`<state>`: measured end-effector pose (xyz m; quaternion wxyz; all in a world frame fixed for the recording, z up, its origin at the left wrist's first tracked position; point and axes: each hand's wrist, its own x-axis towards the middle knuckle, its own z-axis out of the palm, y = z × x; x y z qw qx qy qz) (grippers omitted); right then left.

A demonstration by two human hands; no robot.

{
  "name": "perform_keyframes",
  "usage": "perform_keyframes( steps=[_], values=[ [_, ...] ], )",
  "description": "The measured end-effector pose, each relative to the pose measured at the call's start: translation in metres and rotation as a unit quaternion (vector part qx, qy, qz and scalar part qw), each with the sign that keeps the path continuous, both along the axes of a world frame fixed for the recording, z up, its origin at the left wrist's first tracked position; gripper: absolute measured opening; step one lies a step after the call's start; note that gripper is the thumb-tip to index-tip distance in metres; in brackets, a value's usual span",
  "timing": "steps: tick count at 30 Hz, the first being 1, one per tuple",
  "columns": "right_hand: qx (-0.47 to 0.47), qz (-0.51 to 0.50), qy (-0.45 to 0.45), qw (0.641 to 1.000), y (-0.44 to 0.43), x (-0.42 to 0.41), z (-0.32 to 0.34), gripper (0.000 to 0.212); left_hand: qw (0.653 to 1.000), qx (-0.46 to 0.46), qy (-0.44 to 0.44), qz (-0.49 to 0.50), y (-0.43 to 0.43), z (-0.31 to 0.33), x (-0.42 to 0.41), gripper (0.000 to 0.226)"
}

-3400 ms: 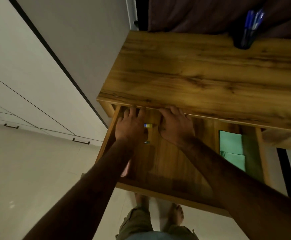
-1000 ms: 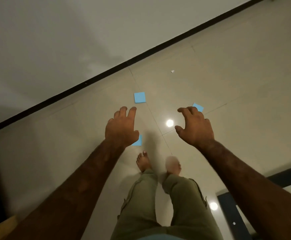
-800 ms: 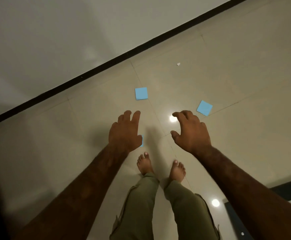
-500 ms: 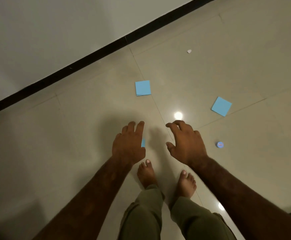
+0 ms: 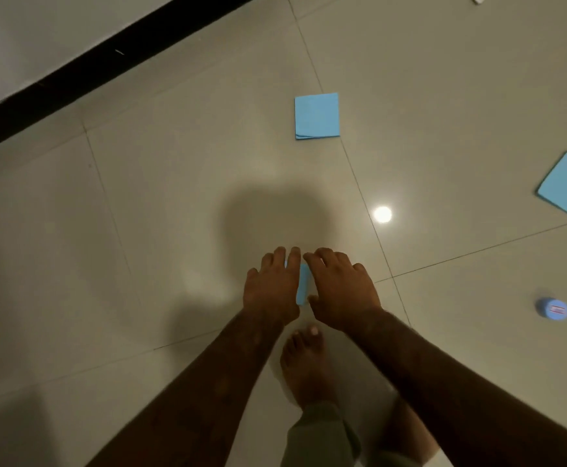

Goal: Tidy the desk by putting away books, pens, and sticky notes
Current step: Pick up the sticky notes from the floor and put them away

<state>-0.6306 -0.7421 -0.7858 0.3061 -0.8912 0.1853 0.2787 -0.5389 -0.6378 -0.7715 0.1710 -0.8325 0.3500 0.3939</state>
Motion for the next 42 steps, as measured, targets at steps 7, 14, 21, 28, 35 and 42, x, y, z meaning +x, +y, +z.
perform_keyframes(
  steps=[7, 14, 21, 28, 35, 42],
  values=[
    [-0.019, 0.010, 0.007, 1.000, 0.023, 0.008, -0.055, 0.092, 0.999, 0.025, -0.008, -0.020, 0.016, -0.059, -0.007, 0.108],
    [-0.084, 0.005, -0.007, 0.996, 0.043, -0.001, -0.087, 0.080, 0.993, -0.035, -0.085, -0.070, 0.023, -0.091, -0.019, 0.079],
    [0.001, -0.078, -0.043, 0.996, 0.041, -0.007, -0.088, 0.039, 0.982, -0.038, -0.111, -0.148, 0.015, -0.082, 0.006, 0.036],
    [0.017, -0.218, -0.041, 0.975, -0.009, -0.057, -0.046, 0.018, 0.994, -0.079, 0.059, -0.056, -0.037, -0.038, -0.029, 0.034],
    [-0.120, -0.304, 0.005, 0.945, -0.094, -0.159, -0.018, 0.045, 0.964, -0.184, 0.188, -0.027, -0.139, -0.008, -0.112, 0.021],
    [-0.169, -0.422, 0.065, 0.889, -0.168, -0.235, -0.027, 0.082, 0.951, -0.184, 0.241, -0.052, -0.218, -0.008, -0.166, 0.019]
  ],
)
